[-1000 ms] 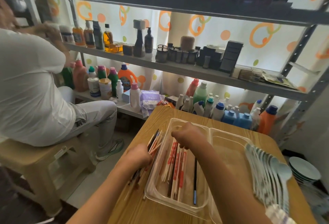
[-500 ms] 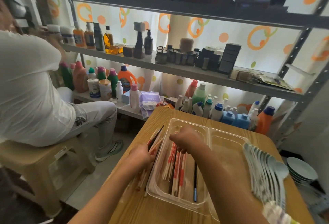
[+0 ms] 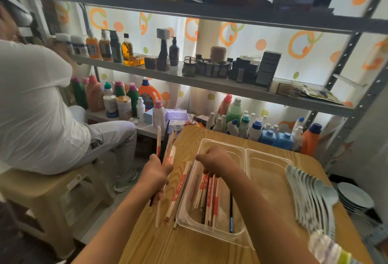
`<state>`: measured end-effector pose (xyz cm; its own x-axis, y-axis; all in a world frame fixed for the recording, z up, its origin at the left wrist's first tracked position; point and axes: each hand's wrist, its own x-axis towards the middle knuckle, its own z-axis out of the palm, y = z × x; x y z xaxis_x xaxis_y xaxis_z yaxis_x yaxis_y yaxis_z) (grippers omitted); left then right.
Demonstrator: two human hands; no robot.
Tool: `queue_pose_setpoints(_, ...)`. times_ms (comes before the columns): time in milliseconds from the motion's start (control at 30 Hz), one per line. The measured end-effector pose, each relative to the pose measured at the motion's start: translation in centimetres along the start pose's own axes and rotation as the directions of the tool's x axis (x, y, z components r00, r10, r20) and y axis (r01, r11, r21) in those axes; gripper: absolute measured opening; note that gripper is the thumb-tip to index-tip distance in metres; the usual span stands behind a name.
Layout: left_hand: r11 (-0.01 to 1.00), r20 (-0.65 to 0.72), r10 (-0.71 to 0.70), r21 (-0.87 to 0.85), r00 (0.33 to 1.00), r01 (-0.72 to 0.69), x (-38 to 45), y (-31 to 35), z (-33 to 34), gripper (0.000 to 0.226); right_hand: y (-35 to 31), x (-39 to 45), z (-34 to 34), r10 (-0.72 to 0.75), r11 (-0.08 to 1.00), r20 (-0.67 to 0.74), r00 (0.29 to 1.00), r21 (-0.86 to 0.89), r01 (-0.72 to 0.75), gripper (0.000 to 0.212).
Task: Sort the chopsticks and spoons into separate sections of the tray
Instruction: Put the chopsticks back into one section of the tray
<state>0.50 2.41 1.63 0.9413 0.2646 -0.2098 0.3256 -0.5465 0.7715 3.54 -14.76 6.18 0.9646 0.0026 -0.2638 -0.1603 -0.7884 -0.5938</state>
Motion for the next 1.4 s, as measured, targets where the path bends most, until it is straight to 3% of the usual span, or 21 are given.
queue_pose_setpoints(233,0.953,0.016,0.137,-0.275,0.991,-0.127,-1.7,2.4,-1.0,0.054,-2.2,-0.6,-0.3,-0.118,0.969,-0.034,0.992,0.216,0.122,0.07)
queue_pose_setpoints(300,0.947,0.046,0.178,-0.281,0.983,-0.158,-2.3,3.4,-0.9,0.058,-2.8,-1.2,-0.6,-0.146,0.956,-0.025,0.989,0.254,0.148,0.073)
queue_pose_setpoints(400,0.941,0.111,0.287,-0.216,0.951,-0.259,-2.8,4.7,-0.3,0.054,-3.2,-2.1,-1.1,-0.234,0.918,-0.09,0.968,0.308,0.251,0.06)
queue_pose_setpoints(533,0.92,0.173,0.388,-0.135,0.905,-0.368,-3.3,6.1,0.1,0.082,-2.5,-2.4,-2.1,-0.263,0.881,-0.163,0.951,0.362,0.306,0.044)
queue_pose_setpoints(633,0.925,0.243,0.371,-0.016,0.896,-0.379,-3.4,6.6,0.3,0.098,-1.5,-2.3,-2.5,-0.154,0.84,-0.143,0.978,0.502,0.206,0.043)
queue_pose_setpoints(733,0.933,0.3,0.343,0.0,0.89,-0.36,-3.7,7.0,0.6,0.103,-1.0,-2.4,-2.9,-0.13,0.79,-0.147,0.981,0.582,0.192,0.032)
queue_pose_setpoints(800,0.932,0.292,0.346,0.005,0.892,-0.363,-3.7,7.2,1.0,0.104,-1.0,-2.2,-2.8,-0.146,0.781,-0.218,0.965,0.574,0.248,0.023)
queue_pose_setpoints(900,0.934,0.291,0.346,-0.016,0.892,-0.358,-3.8,7.3,1.5,0.106,-1.4,-1.9,-2.7,-0.179,0.826,-0.302,0.936,0.471,0.31,0.026)
queue_pose_setpoints(1067,0.918,0.247,0.387,-0.198,0.888,-0.344,-3.8,7.9,1.1,0.076,-1.8,-1.3,-4.0,-0.186,0.832,-0.306,0.933,0.456,0.316,0.027)
queue_pose_setpoints(1200,0.889,0.208,0.408,-0.314,0.889,-0.334,-3.4,7.9,-0.2,0.047,-1.7,0.4,-6.2,-0.159,0.849,-0.418,0.894,0.404,0.34,0.028)
queue_pose_setpoints(1267,0.896,0.146,0.391,-0.285,0.909,-0.34,-2.8,7.3,-0.6,0.038,-1.3,1.4,-7.1,-0.138,0.881,-0.467,0.873,0.345,0.324,0.039)
queue_pose_setpoints(1400,0.971,0.087,0.237,-0.019,0.968,-0.236,-0.5,4.3,-0.1,0.016,0.1,2.6,-7.5,-0.136,0.939,-0.447,0.884,0.225,0.258,0.031)
